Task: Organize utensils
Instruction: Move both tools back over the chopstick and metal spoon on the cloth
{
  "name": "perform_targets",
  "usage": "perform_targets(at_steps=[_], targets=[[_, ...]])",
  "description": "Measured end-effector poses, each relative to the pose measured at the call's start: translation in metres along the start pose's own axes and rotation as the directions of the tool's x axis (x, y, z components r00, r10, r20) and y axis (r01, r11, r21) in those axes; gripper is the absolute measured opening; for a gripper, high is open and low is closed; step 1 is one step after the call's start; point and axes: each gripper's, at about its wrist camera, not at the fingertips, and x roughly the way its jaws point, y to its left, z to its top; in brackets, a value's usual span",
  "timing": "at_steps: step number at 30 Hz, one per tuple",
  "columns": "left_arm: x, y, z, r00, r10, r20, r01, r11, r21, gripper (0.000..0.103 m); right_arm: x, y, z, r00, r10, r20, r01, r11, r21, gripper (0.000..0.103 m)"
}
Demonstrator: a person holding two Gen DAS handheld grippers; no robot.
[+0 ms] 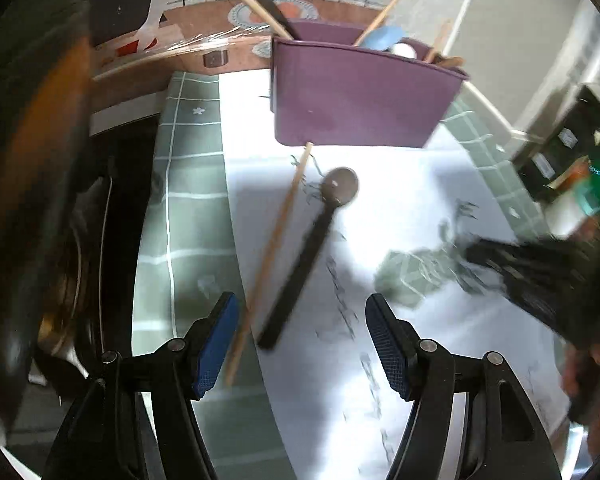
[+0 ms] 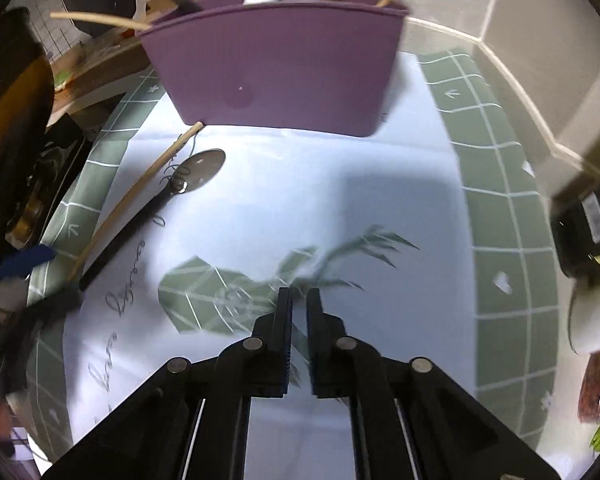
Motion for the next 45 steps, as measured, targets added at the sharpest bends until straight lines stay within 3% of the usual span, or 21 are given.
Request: perform_targets(at_steps=[4, 8, 14, 18, 21, 24, 28, 36, 37, 39, 45], targets=[[0.020, 0.014, 0.012, 1.000, -0.002, -0.028, -0.001, 0.997, -0.079, 0.066, -0.018, -0.007, -0.012, 0.999, 0.028, 0.023, -0.028, 1.000, -0.006, 0.008], [0.032, 0.015, 0.004, 0.995, -0.062, -0.079, 0.051, 0.989, -0.136, 0.066, -0.027, -0.015, -0.022, 0.997, 0.065, 0.032, -0.065, 0.998, -0.008, 0.012], [0.020, -0.005, -0.020, 0.986, -0.132, -0.100, 0.115, 0.981, -0.158, 0.066, -0.009, 0.003, 0.002, 0.991, 0.126, 0.033, -0.127, 0.992, 0.008, 0.024], [0.006, -0.010, -0.035, 0.980, -0.171, -0.100, 0.152, 0.972, -0.179, 0.066, 0.006, 0.025, 0.018, 0.985, 0.172, 0.023, -0.173, 0.985, 0.008, 0.025], [-0.009, -0.007, -0.043, 0.987, -0.136, -0.084, 0.119, 0.976, -0.183, 0.066, 0.018, 0.043, 0.030, 0.981, 0.192, 0.016, -0.192, 0.981, 0.004, 0.025], [-0.027, -0.001, -0.050, 0.999, -0.019, -0.047, 0.011, 0.988, -0.153, 0.066, 0.029, 0.056, 0.044, 0.981, 0.193, 0.021, -0.194, 0.981, 0.025, 0.025], [-0.035, 0.005, -0.058, 0.997, 0.068, -0.042, -0.072, 0.992, -0.104, 0.066, 0.046, 0.073, 0.059, 0.986, 0.167, 0.003, -0.167, 0.985, 0.038, 0.025], [-0.043, 0.011, -0.054, 0.998, 0.054, -0.033, -0.057, 0.993, -0.099, 0.066, 0.048, 0.088, 0.064, 0.998, 0.068, 0.016, -0.066, 0.995, -0.081, 0.023], [-0.040, 0.009, -0.051, 0.998, 0.053, -0.033, -0.056, 0.994, -0.097, 0.066, 0.045, 0.085, 0.061, 0.999, 0.045, 0.023, -0.042, 0.994, -0.104, 0.021], [-0.034, 0.007, -0.042, 0.998, 0.048, -0.034, -0.051, 0.994, -0.096, 0.066, 0.040, 0.077, 0.056, 1.000, -0.003, 0.030, 0.007, 0.991, -0.134, 0.007], [-0.018, 0.000, -0.013, 1.000, 0.015, -0.009, -0.016, 0.995, -0.101, 0.066, 0.029, 0.025, 0.035, 0.999, -0.037, 0.022, 0.039, 0.995, -0.096, 0.006]])
